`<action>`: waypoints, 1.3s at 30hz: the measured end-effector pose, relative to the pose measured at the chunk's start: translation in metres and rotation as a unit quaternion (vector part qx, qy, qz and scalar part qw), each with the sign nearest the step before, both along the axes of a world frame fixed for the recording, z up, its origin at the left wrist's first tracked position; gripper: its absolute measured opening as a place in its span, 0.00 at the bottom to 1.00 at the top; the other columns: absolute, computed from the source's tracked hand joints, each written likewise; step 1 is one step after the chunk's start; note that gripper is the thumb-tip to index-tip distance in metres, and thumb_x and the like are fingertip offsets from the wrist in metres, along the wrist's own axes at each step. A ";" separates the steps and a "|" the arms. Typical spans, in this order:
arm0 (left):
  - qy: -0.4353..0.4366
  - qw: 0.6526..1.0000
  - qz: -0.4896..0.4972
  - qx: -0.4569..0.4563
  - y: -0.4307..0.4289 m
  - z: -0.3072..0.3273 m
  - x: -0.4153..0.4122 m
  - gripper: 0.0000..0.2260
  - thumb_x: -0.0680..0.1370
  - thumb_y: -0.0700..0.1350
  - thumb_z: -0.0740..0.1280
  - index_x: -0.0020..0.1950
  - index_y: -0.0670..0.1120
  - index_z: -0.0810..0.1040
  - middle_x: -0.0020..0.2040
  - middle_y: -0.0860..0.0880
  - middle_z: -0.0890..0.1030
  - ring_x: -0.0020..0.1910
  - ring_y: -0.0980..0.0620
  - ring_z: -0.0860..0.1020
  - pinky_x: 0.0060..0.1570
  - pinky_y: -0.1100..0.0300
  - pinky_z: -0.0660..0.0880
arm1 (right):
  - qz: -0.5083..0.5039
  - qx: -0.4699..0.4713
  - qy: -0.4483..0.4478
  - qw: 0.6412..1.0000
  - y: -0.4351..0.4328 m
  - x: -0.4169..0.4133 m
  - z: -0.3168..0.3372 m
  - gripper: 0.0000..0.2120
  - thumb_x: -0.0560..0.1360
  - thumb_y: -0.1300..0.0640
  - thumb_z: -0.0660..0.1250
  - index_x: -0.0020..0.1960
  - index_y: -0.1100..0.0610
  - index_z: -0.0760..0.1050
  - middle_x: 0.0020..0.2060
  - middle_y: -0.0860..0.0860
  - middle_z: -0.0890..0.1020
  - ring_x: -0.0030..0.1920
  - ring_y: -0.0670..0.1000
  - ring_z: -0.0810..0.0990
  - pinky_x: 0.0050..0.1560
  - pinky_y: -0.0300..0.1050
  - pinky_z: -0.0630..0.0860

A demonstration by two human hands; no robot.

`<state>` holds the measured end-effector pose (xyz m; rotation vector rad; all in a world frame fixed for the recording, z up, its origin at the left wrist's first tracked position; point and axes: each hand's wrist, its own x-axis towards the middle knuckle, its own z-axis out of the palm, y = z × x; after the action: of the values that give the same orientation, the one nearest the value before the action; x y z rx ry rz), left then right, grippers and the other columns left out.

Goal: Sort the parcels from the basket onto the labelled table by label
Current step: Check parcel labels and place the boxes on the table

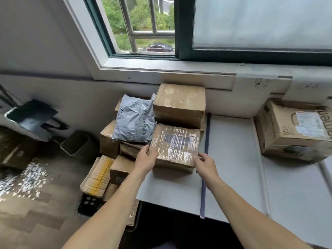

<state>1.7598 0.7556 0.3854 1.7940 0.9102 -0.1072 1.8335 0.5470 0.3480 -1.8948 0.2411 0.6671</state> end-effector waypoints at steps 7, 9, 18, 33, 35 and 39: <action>0.023 0.991 -0.041 -0.126 0.038 -0.019 0.027 0.10 0.81 0.46 0.69 0.62 0.48 0.77 0.52 0.55 0.80 0.50 0.58 0.78 0.47 0.63 0.73 | -0.072 -0.019 0.011 0.997 0.015 -0.014 0.000 0.21 0.82 0.57 0.63 0.74 0.56 0.72 0.64 0.51 0.79 0.63 0.53 0.78 0.69 0.58 0.75; 0.031 0.986 -0.059 -0.153 0.037 -0.022 0.032 0.14 0.79 0.50 0.71 0.61 0.46 0.78 0.55 0.52 0.81 0.53 0.55 0.79 0.54 0.57 0.72 | -0.085 -0.027 0.011 0.996 0.020 -0.021 0.003 0.16 0.82 0.59 0.64 0.70 0.56 0.75 0.61 0.51 0.80 0.60 0.52 0.79 0.66 0.55 0.77; -0.043 0.986 -0.078 -0.141 0.027 0.001 0.026 0.16 0.78 0.51 0.73 0.58 0.45 0.74 0.55 0.46 0.81 0.54 0.48 0.81 0.48 0.53 0.76 | -0.207 0.120 -0.035 0.970 0.009 -0.025 0.029 0.06 0.80 0.60 0.68 0.54 0.59 0.72 0.53 0.58 0.84 0.50 0.55 0.84 0.45 0.54 0.80; -0.294 0.921 -0.168 -0.191 0.063 0.166 0.091 0.45 0.60 0.65 0.77 0.73 0.50 0.69 0.69 0.45 0.78 0.64 0.53 0.79 0.67 0.46 0.74 | -0.095 0.205 -0.332 0.916 -0.009 0.044 0.228 0.13 0.84 0.61 0.65 0.42 0.50 0.76 0.44 0.61 0.83 0.47 0.59 0.80 0.52 0.60 0.78; -0.311 0.916 -0.232 -0.101 0.079 0.203 0.104 0.53 0.59 0.71 0.75 0.79 0.53 0.62 0.77 0.47 0.69 0.74 0.48 0.71 0.72 0.45 0.68 | -0.060 0.197 -0.364 0.908 -0.003 0.058 0.261 0.15 0.83 0.63 0.65 0.40 0.48 0.76 0.43 0.58 0.82 0.45 0.57 0.80 0.51 0.58 0.78; -0.304 0.901 -0.304 -0.053 0.096 0.268 0.124 0.57 0.58 0.76 0.75 0.81 0.59 0.58 0.83 0.49 0.61 0.78 0.48 0.65 0.76 0.41 0.64 | 0.039 0.162 -0.435 0.885 0.010 0.077 0.335 0.11 0.82 0.61 0.67 0.41 0.51 0.75 0.46 0.65 0.81 0.45 0.55 0.79 0.46 0.53 0.75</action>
<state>1.8838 0.8520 0.6531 1.7913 -0.1128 0.0134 1.9105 0.5569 0.6827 -1.6981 -0.4972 -0.1395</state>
